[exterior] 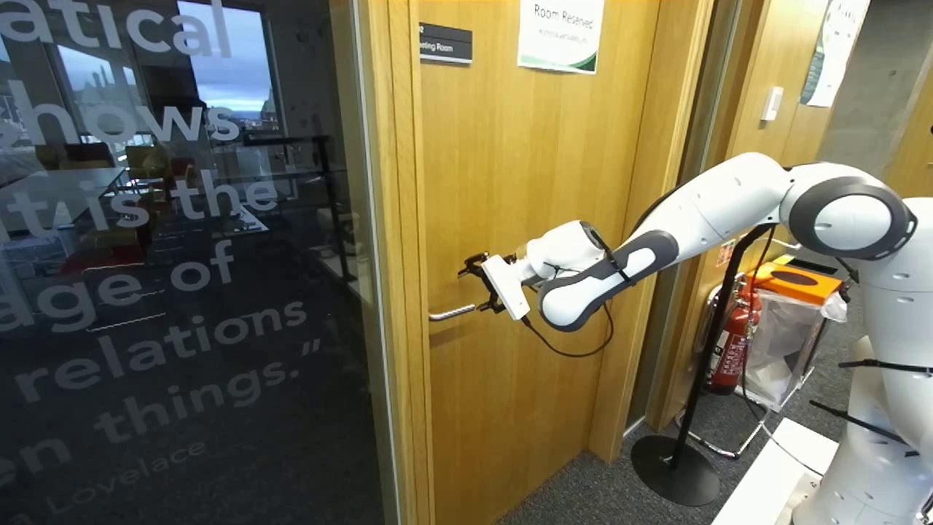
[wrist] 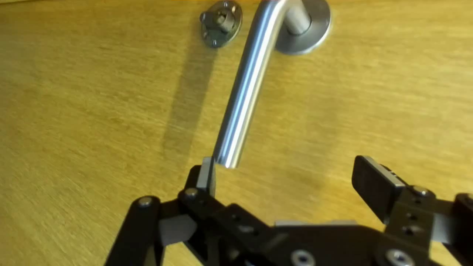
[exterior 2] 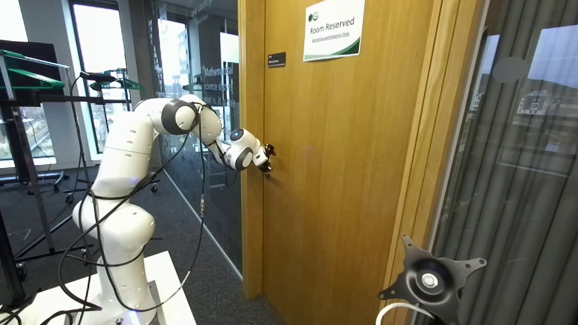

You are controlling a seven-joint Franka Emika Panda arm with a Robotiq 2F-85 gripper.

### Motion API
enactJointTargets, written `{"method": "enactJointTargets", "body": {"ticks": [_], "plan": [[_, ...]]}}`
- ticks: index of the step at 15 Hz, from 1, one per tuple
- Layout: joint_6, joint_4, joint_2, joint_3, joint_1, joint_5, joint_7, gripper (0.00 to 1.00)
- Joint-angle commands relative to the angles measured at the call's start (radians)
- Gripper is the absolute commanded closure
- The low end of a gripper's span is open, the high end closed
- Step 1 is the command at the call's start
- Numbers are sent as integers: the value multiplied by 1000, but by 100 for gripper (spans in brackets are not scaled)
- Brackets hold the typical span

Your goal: Pull the handle down and open the door

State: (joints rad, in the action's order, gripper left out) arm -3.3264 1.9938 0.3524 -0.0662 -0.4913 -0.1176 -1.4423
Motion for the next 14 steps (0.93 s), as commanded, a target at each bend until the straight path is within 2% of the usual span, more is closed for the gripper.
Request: {"method": "enactJointTargets", "body": {"ticks": [1,6,14], "plan": [[-31,-29,21,-1,-32,-31,-32,0],[-44,-2,20,-36,-69,-66,-45,0],[-107,34,81,-197,-205,-169,-39,0]]}}
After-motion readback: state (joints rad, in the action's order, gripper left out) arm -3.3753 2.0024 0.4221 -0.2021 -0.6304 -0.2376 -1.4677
